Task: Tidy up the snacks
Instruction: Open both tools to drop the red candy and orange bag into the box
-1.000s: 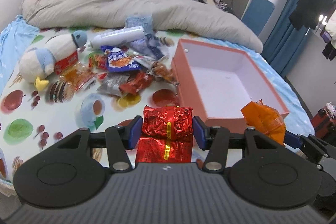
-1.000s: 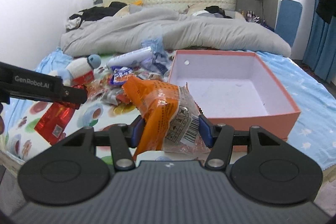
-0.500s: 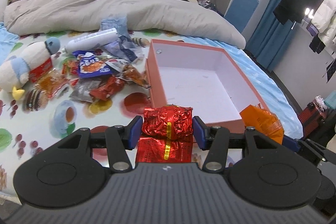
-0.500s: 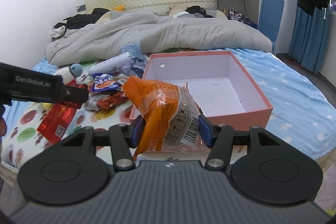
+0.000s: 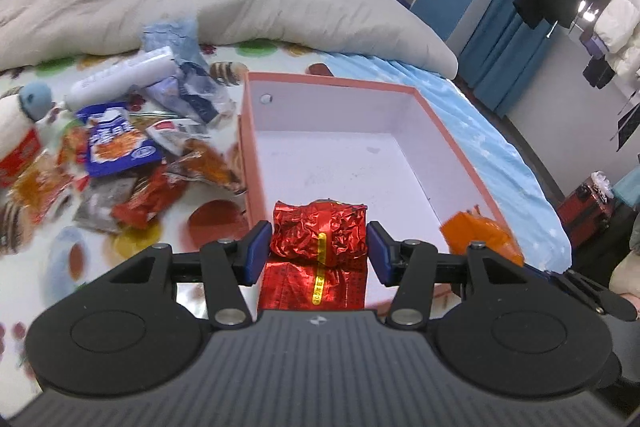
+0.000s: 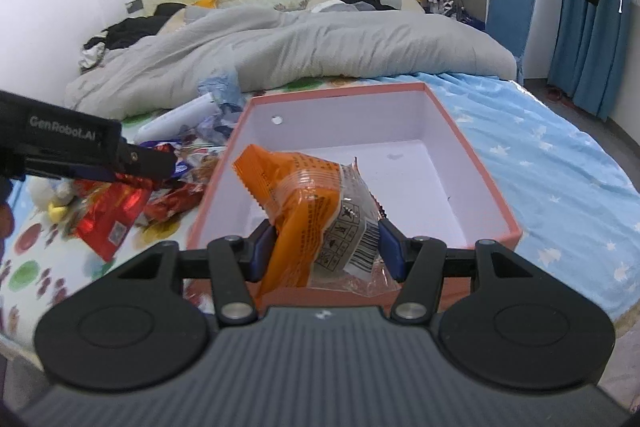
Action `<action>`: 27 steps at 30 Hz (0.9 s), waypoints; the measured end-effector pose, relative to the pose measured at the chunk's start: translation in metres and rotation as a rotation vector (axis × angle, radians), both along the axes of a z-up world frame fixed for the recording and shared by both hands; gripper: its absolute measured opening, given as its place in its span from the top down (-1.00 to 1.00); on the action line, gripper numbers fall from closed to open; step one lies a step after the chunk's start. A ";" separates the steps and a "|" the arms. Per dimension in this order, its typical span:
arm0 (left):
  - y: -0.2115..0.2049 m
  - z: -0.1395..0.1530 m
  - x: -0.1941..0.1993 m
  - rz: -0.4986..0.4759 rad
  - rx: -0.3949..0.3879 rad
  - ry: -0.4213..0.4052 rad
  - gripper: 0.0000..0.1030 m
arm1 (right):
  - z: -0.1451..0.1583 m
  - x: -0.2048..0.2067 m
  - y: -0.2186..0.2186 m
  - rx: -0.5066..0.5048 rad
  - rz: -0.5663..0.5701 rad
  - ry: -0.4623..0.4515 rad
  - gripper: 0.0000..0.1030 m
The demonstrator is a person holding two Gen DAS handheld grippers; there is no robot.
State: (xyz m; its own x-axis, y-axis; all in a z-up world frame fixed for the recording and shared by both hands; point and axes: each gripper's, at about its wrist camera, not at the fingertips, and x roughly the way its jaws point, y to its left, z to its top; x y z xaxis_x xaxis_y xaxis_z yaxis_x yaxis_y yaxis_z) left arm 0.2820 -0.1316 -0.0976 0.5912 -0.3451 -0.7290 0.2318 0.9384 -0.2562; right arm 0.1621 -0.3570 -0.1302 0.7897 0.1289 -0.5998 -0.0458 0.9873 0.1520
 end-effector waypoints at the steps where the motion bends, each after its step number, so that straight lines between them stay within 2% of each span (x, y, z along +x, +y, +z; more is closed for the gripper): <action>1: -0.005 -0.003 0.006 -0.010 0.003 0.005 -0.12 | -0.003 0.008 -0.001 0.009 0.008 0.012 -0.12; 8: -0.029 -0.023 0.063 -0.064 0.053 0.032 -0.12 | -0.019 0.057 -0.009 0.020 0.014 0.065 -0.13; 14: -0.037 -0.039 0.101 -0.075 0.041 0.070 -0.12 | -0.037 0.085 -0.016 0.017 0.027 0.111 -0.13; 24: -0.040 -0.054 0.112 -0.099 0.048 0.086 -0.13 | -0.058 0.103 -0.020 0.057 0.014 0.192 -0.16; 27: -0.038 -0.052 0.112 -0.081 0.071 0.069 -0.25 | -0.058 0.108 -0.020 0.052 -0.003 0.204 -0.22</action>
State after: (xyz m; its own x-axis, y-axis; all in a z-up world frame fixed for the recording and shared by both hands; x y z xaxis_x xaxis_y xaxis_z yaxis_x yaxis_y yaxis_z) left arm 0.3939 -0.1700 -0.1500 0.5110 -0.3358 -0.7913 0.2914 0.9337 -0.2080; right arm 0.2697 -0.3770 -0.1885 0.6530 0.1621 -0.7398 -0.0063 0.9780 0.2086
